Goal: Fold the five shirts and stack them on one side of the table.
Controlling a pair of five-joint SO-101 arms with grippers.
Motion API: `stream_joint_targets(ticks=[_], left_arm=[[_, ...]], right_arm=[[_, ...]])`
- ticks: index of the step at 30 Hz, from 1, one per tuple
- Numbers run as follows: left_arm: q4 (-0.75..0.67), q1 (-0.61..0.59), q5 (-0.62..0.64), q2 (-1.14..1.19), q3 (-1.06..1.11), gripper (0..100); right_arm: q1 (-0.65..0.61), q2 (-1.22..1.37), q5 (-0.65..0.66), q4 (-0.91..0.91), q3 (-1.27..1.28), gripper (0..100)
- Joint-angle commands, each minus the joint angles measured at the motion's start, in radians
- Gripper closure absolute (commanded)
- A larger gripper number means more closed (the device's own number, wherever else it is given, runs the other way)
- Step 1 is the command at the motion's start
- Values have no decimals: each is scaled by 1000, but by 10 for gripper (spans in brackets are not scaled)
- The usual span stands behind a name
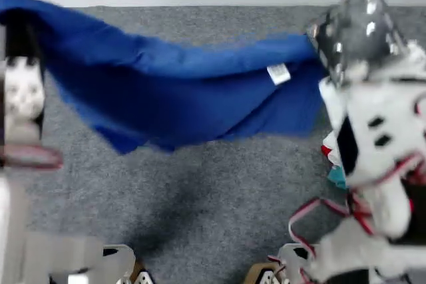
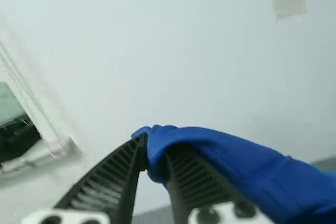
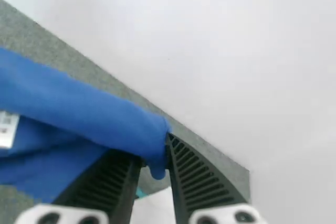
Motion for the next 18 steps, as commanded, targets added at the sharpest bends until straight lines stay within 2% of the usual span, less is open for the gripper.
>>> stream_joint_targets(ticks=[1,5,11,15,18], left_arm=[[20,-6,-55,-89,-2,994],[20,-8,-158,-221,76,994],[20,-9,-270,-410,305,994],[18,-9,-296,-465,549,994],[-12,-6,-331,-463,777,994]], right_arm=[[12,-139,43,39,117,988],[12,-291,101,39,261,988],[12,-435,147,39,459,988],[5,-441,147,10,652,988],[5,-441,147,-117,852,988]])
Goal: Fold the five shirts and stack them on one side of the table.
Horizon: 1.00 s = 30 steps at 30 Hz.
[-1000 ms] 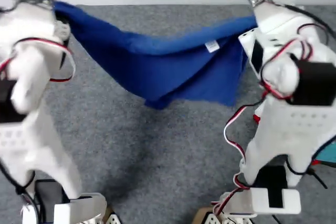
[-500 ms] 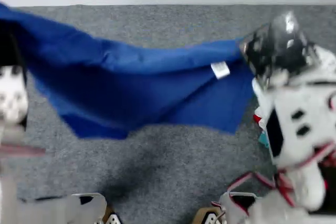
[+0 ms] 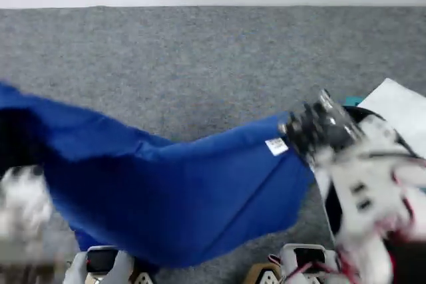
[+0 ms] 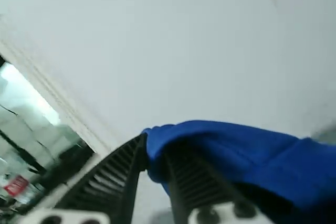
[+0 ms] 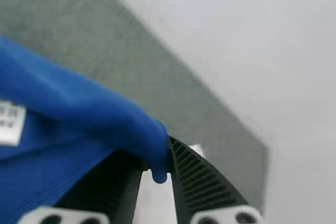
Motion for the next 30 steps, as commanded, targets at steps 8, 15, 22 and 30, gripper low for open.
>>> stream_joint_targets(ticks=[8,15,22,30], left_arm=[[-506,-3,-28,92,866,994],[-916,-3,38,347,1004,994],[-1105,-3,72,631,866,994],[-1134,-3,69,976,513,994]], right_arm=[[4,28,12,-582,626,988],[10,289,6,-935,644,988],[7,596,6,-1116,454,988],[4,951,6,-1141,91,988]])
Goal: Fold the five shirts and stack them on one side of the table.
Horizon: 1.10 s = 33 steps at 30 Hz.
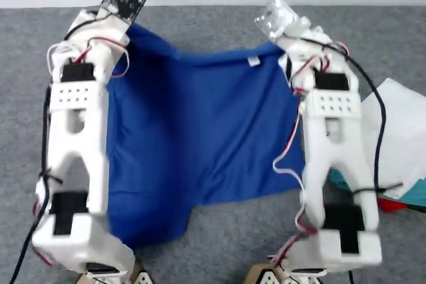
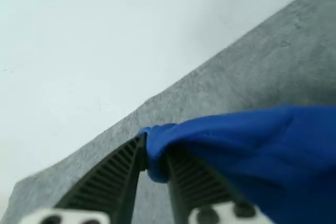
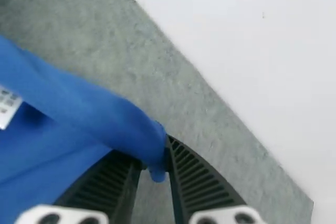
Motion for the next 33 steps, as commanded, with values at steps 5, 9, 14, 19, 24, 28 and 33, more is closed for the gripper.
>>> stream_joint_targets(ticks=[5,9,14,19,24,28,33], left_arm=[[94,-6,3,215,-349,994],[370,-2,-35,222,-463,994],[740,0,-169,222,-559,994],[1022,5,-318,222,-613,994],[1128,8,-393,221,-590,994],[1129,-5,-399,206,-524,994],[1129,15,-489,6,-226,994]], right_arm=[[4,248,3,-13,-316,988],[1,280,5,70,-327,988],[-10,285,6,231,-327,988],[-13,286,25,371,-325,988],[-8,286,57,532,-322,988],[-7,286,63,659,-322,988],[-7,280,63,785,-322,988]])
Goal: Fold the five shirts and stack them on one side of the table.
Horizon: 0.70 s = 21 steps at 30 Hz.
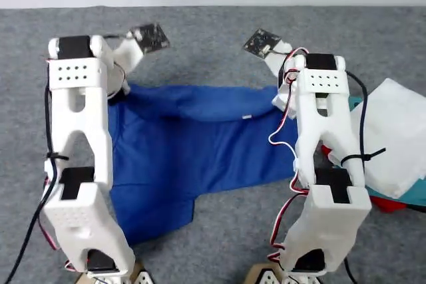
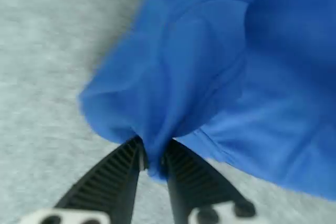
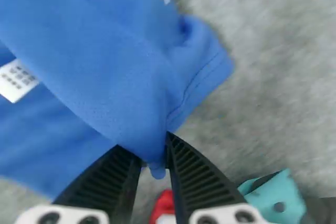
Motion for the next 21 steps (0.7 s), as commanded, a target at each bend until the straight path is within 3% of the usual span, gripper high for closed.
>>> stream_joint_targets(ticks=[1,12,21], left_arm=[[32,21,-64,-216,216,994],[32,20,-190,-652,814,994],[32,-25,-261,-727,1052,994]], right_arm=[[1,-13,11,87,-63,988],[101,-7,121,275,-63,987],[127,-7,224,326,34,987]])
